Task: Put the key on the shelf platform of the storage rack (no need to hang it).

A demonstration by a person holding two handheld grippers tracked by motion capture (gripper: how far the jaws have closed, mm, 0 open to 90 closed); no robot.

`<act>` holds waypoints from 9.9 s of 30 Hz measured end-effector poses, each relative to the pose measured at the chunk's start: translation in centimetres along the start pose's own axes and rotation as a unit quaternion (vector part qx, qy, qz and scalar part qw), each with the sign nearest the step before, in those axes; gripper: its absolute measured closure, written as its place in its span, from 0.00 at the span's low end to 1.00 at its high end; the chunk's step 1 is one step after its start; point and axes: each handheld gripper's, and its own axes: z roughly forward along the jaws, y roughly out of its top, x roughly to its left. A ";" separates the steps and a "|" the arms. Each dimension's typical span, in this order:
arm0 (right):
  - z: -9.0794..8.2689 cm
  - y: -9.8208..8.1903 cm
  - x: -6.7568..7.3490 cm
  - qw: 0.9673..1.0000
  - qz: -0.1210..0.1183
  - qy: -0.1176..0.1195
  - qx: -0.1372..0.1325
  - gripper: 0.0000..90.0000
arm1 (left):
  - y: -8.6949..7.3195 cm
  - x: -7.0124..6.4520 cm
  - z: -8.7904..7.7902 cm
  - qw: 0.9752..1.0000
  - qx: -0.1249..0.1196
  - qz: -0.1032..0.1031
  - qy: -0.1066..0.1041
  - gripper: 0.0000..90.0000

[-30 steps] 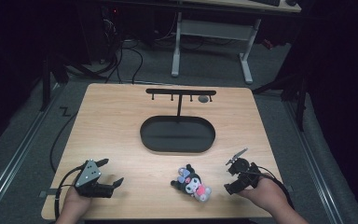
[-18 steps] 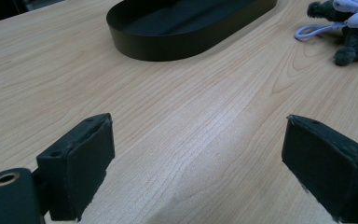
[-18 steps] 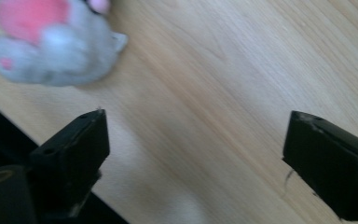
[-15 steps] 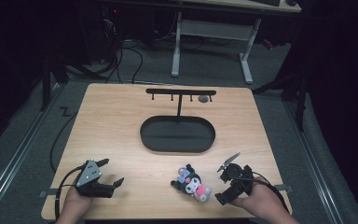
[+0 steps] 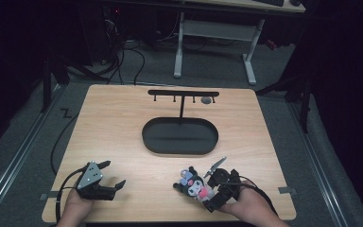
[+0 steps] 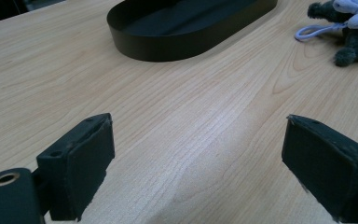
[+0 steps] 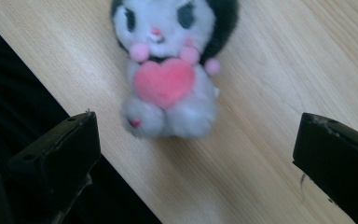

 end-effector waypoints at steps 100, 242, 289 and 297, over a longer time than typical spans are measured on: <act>-3.5 4.0 -6.6 0.996 0.078 -0.036 -0.039 0.52 | -0.1 0.1 -0.1 1.000 0.000 0.000 0.001 0.13; 1.3 11.0 -10.6 0.989 0.109 -0.045 -0.092 0.31 | -0.3 0.2 0.0 1.000 0.005 -0.010 -0.003 0.14; 4.3 -5.2 -5.5 0.930 0.157 -0.098 -0.318 0.20 | 0.1 -0.5 -0.2 1.000 -0.020 -0.006 0.003 0.14; 4.8 -7.2 -4.0 0.917 0.146 -0.100 -0.357 0.18 | 0.3 -1.0 0.0 0.999 -0.032 -0.003 -0.002 0.14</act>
